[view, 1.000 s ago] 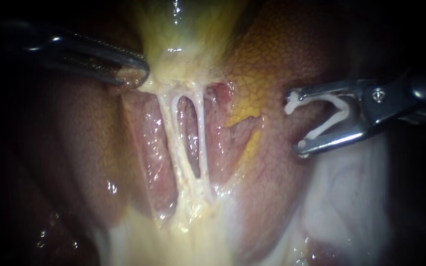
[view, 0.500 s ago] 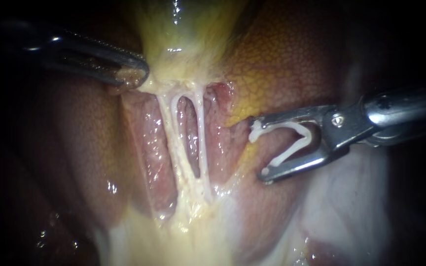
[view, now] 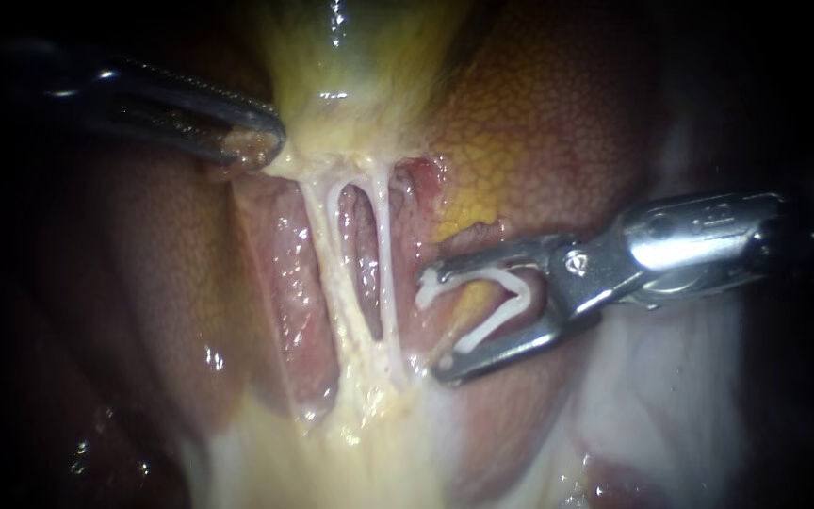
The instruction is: Clipping first clip left tube
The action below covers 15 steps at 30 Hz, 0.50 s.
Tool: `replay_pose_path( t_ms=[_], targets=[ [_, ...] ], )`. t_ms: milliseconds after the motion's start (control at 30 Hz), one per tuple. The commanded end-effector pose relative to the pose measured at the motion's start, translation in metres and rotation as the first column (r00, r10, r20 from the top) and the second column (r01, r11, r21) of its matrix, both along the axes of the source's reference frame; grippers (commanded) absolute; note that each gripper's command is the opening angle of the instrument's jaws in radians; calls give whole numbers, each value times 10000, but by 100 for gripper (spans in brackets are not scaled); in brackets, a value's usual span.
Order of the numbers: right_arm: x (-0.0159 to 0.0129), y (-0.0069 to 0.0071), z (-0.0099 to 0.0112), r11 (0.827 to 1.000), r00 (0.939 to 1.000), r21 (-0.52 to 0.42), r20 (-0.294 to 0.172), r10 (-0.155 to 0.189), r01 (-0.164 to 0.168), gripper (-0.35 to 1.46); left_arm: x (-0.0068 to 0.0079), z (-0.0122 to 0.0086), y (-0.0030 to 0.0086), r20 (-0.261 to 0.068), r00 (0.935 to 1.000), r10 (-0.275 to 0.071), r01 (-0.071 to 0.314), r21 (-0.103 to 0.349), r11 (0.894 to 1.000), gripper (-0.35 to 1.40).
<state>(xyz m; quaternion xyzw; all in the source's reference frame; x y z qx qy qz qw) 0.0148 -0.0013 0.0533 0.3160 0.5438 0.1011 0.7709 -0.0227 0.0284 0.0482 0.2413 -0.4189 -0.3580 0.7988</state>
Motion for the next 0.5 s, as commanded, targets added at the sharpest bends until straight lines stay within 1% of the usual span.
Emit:
replay_pose_path(
  t_ms=[33,300,500],
  targets=[
    [2,-1,1,10000,10000,-11,-30,1,-1,52,0,0,0,-4,10000,-4,4,-1,10000,-35],
    [20,-6,18,10000,10000,-12,-37,-30,30,53,0,0,0,-5,10000,-4,4,-1,10000,-35],
    [31,-10,27,9998,9998,56,-78,-173,174,53,0,0,0,-5,10000,-5,5,-1,10000,-35]
  ],
)
